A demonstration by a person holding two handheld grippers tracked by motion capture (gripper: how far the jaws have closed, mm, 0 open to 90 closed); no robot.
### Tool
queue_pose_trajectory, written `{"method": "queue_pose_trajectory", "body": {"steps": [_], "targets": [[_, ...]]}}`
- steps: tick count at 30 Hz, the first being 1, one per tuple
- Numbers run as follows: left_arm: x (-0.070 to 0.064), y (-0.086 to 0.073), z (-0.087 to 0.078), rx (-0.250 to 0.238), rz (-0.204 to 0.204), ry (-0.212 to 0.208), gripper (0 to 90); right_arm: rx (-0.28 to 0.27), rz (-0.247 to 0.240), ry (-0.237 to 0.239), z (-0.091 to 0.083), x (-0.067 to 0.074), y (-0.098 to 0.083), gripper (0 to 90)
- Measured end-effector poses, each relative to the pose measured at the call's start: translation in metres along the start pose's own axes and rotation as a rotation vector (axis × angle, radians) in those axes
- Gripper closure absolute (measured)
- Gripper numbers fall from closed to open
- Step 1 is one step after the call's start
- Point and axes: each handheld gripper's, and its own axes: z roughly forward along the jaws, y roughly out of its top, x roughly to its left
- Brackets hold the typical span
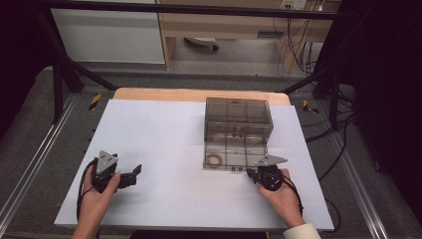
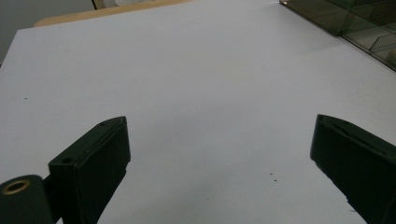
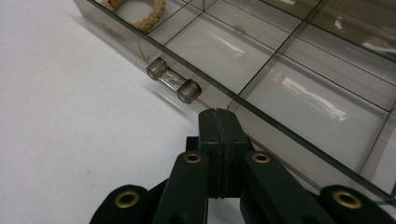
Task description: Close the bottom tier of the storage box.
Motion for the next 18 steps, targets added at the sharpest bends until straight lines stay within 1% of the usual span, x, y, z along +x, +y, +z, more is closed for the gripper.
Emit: {"method": "queue_pose_trajectory", "body": {"steps": [3, 8, 13, 16, 18], "targets": [[0.0006, -0.0006, -0.0008, 0.002, -0.001, 0.001, 4.7, -0.009, 0.019, -0.014, -0.0012, -0.0023, 0.0003, 90.0], [0.0002, -0.0014, -0.0019, 0.002, -0.003, 0.002, 4.6, -0.007, 0.007, -0.014, -0.0002, -0.0015, 0.0012, 90.0], [0.0022, -0.0014, -0.0017, -0.003, -0.015, 0.005, 4.6, 0.0, -0.003, -0.013, 0.0022, -0.0003, 0.0029, 90.0], [0.0018, -0.001, -0.0015, -0.002, -0.012, 0.003, 4.6, 0.004, -0.006, -0.014, 0.0034, -0.0004, 0.0034, 90.0], [0.0015, -0.0008, -0.0009, -0.001, -0.01, 0.002, 4.6, -0.005, -0.011, -0.016, 0.004, 0.0001, 0.0036, 90.0]]}}
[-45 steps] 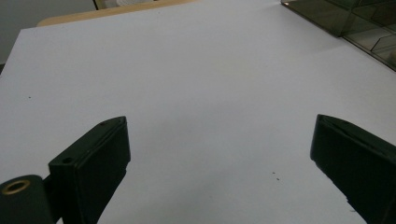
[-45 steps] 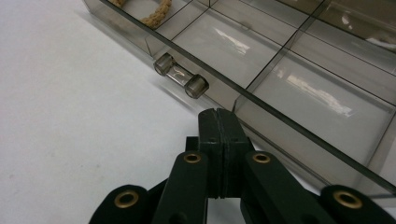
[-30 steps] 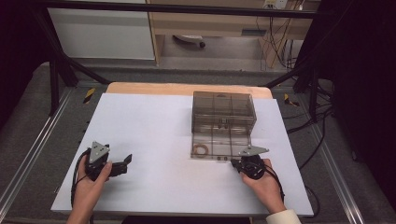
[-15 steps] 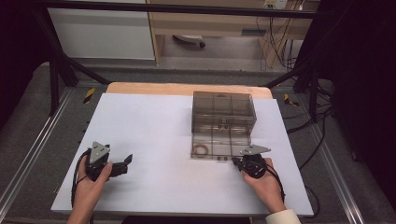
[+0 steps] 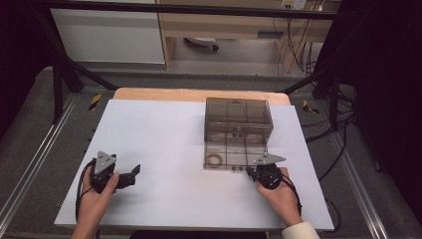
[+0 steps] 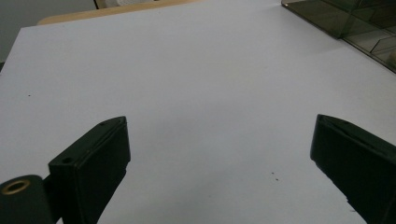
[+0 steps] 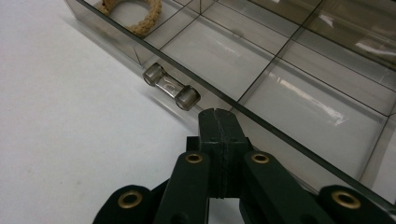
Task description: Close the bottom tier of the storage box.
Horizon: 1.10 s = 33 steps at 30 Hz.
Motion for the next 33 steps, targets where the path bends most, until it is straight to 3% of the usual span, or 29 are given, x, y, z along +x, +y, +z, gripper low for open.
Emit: {"method": "queue_pose_trajectory", "body": {"steps": [11, 33], "targets": [[0.0009, 0.0004, 0.0001, -0.002, 0.0, 0.012, 4.6, -0.011, -0.019, -0.013, 0.001, 0.0003, 0.003, 90.0], [-0.0008, 0.0005, 0.001, 0.003, 0.013, -0.003, 4.7, -0.003, -0.053, -0.017, 0.0039, 0.0035, 0.0056, 90.0]]}}
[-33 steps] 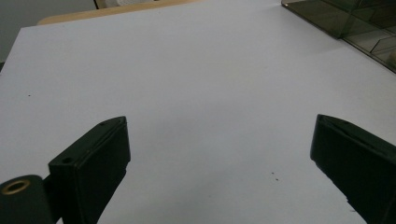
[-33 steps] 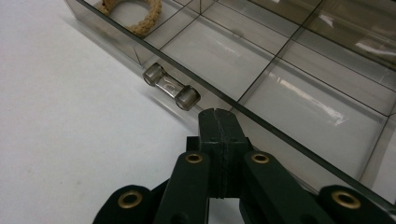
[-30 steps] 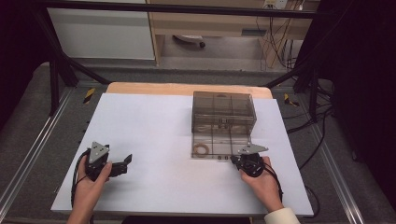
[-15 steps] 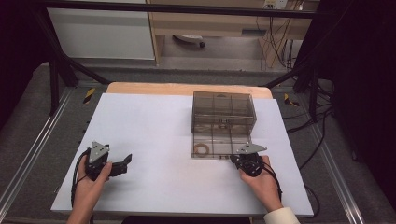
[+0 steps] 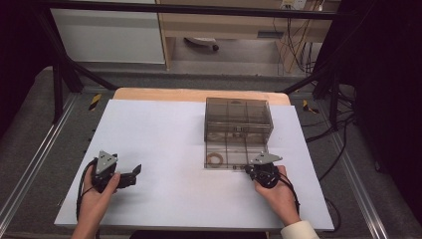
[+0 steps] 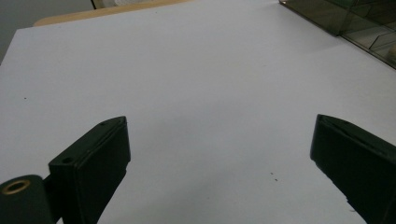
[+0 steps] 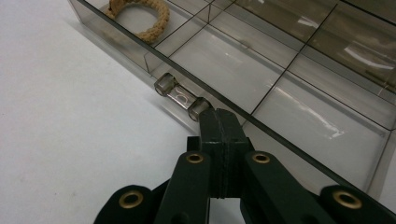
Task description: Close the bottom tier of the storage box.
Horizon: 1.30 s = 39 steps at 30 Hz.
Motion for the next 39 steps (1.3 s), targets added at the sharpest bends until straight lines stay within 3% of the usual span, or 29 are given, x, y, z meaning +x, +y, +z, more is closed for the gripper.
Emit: {"method": "queue_pose_trajectory", "body": {"steps": [14, 39], "targets": [[0.001, 0.001, -0.001, -0.006, 0.0, 0.003, 4.7, 0.001, -0.033, -0.012, 0.011, 0.002, 0.008, 90.0], [0.001, 0.001, -0.002, -0.009, -0.008, 0.002, 4.7, -0.015, -0.019, -0.058, 0.016, -0.008, 0.014, 90.0]]}}
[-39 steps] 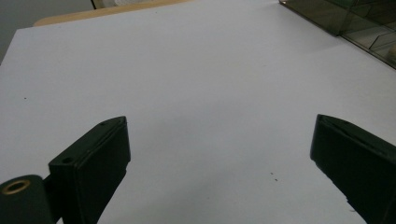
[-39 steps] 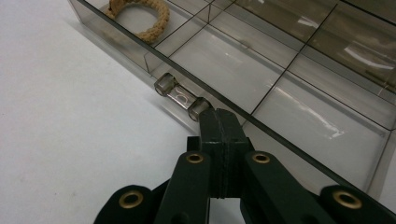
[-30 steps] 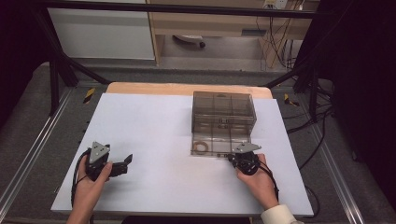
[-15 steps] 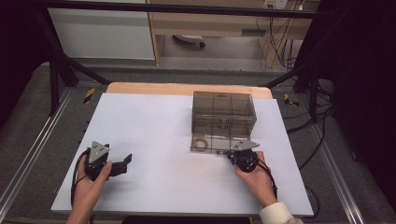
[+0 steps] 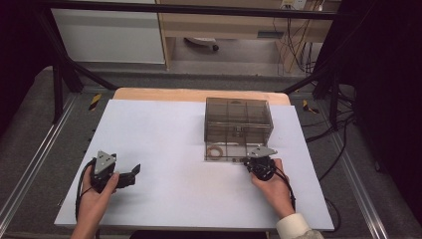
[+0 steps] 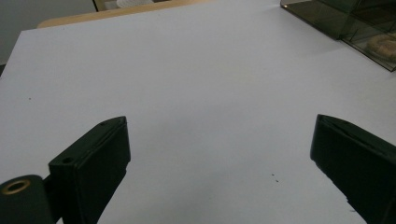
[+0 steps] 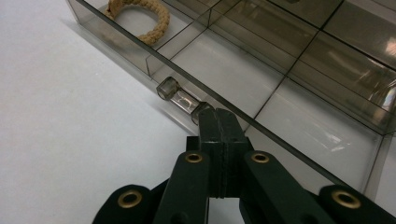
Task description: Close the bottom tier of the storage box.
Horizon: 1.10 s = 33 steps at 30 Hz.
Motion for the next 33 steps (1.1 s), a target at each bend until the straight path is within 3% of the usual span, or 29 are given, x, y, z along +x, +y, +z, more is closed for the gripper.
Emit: {"method": "queue_pose_trajectory", "body": {"steps": [33], "targets": [[0.0022, -0.0016, 0.0016, 0.008, -0.016, 0.003, 4.7, -0.006, 0.001, -0.001, 0.0076, -0.0082, 0.0027, 90.0]]}}
